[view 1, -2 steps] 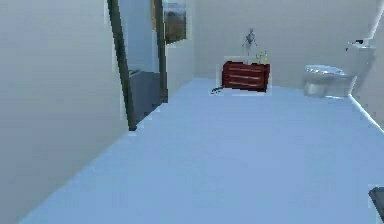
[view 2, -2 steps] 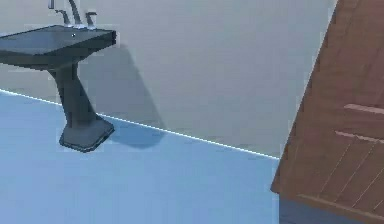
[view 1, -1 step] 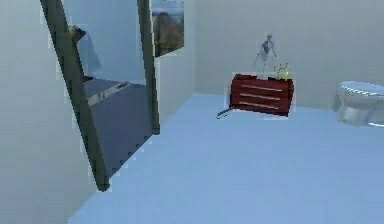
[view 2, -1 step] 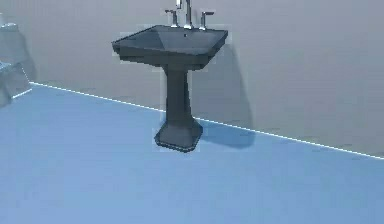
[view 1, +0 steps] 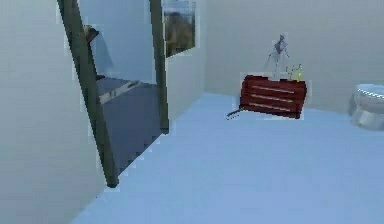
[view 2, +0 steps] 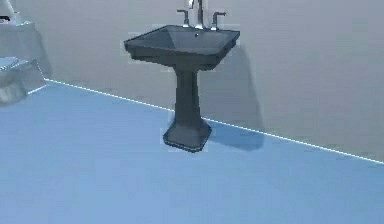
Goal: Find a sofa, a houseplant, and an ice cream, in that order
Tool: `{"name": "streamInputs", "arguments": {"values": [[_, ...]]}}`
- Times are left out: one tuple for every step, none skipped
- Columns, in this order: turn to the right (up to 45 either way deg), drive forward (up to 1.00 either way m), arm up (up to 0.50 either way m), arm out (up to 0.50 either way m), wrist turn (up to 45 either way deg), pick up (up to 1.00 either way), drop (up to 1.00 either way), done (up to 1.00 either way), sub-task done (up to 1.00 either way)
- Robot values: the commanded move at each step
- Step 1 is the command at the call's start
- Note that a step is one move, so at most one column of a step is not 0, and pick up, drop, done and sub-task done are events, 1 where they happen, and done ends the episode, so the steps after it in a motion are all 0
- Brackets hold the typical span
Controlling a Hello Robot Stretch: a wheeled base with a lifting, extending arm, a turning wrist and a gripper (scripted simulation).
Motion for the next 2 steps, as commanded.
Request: {"name": "streamInputs", "arguments": {"values": [[0.0,1.00,0.00,0.00,0.0,0.00,0.00,0.00,0.00],[0.0,0.35,0.00,0.00,0.0,0.00,0.00,0.00,0.00]]}}
